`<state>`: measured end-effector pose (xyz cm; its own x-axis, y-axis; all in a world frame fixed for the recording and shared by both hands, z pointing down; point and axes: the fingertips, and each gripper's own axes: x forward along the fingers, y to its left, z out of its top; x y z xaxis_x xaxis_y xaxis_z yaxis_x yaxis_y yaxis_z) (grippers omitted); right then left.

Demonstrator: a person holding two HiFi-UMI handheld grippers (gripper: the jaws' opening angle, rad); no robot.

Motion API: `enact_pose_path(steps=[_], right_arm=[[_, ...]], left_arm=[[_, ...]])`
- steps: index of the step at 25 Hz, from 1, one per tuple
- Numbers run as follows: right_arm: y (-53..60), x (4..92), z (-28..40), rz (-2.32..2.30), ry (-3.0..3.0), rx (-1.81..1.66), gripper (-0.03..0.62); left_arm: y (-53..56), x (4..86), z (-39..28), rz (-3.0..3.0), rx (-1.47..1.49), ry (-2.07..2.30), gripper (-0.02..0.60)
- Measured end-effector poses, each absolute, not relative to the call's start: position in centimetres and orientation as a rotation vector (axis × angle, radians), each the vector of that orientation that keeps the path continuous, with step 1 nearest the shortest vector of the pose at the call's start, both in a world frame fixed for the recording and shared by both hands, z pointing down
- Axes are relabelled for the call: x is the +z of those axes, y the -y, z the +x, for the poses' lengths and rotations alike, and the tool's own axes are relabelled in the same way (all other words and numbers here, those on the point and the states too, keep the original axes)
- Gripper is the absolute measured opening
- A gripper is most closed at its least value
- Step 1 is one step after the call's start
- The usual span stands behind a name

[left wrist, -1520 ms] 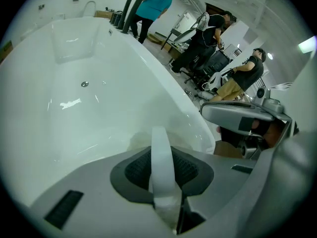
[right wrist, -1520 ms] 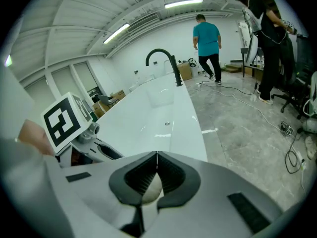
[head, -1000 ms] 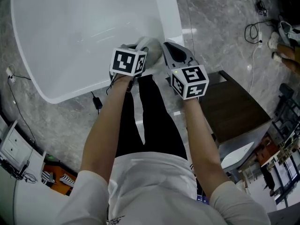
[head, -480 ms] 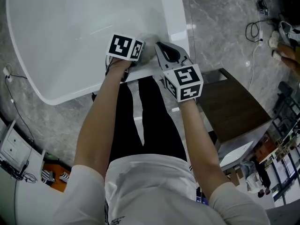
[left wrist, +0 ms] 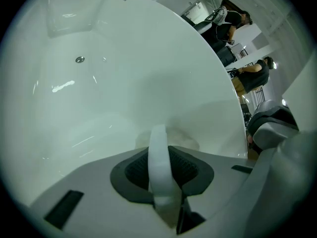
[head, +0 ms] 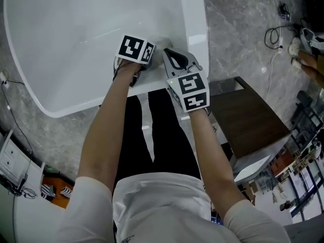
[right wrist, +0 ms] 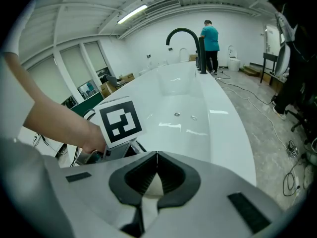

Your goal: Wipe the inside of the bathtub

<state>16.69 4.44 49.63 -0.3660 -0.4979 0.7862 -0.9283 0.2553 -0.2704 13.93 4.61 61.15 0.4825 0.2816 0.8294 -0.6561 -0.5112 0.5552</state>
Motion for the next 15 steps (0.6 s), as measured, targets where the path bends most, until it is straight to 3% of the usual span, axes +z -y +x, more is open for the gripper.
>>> enact_pose_path(steps=[15], right_arm=[[-2.8,52.2,14.7,1.166,1.924,1.01,0.02]], left_arm=[[-3.6,64.1,12.0,1.72,1.206,0.312,0.097]])
